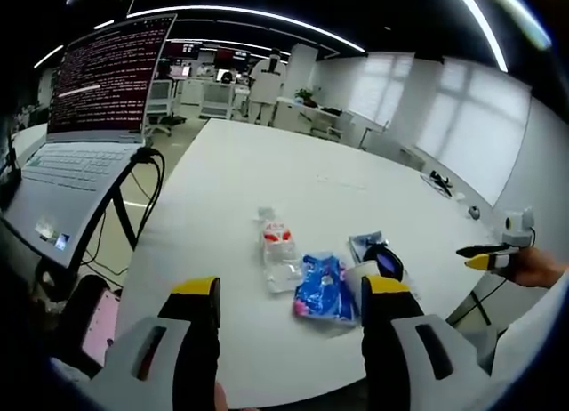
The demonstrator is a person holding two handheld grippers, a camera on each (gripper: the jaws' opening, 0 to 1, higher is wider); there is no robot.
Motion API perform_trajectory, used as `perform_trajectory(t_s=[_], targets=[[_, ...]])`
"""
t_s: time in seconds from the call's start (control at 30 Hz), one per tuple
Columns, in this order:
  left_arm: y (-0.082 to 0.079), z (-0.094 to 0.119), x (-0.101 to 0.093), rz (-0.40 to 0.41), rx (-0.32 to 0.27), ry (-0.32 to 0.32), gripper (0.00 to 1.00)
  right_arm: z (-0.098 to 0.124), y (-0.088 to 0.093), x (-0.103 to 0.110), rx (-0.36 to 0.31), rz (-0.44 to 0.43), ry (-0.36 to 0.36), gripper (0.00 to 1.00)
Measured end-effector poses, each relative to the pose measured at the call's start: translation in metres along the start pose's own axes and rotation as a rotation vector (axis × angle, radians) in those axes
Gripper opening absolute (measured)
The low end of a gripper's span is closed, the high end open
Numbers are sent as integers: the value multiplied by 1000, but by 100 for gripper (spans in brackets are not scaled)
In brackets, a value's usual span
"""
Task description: Arrange the tabletop items into an orderly group along one side of the table until the central work area is clear of visible clutter.
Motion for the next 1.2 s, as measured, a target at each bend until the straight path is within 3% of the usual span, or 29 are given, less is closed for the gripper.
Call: perform_trajectory(t_s=[0.57,1.2], targets=[[1,1,-2,-15,-9,4,68,-5,-6,5,8,30,-17,66],[6,-1,-3,-4,10,2,64,-5,-4,9,8,36,-24,66]])
Point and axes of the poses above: the point that each gripper's makers call its tool centre point, and the gripper's own axes: z roughly backward along the fingers, x roughly to its left, y roughly out of its underside, the point moved 6 cm from there along z, roughly backward along the fingers, and after that the axes turned 13 degrees about y, right-handed, at the moved point
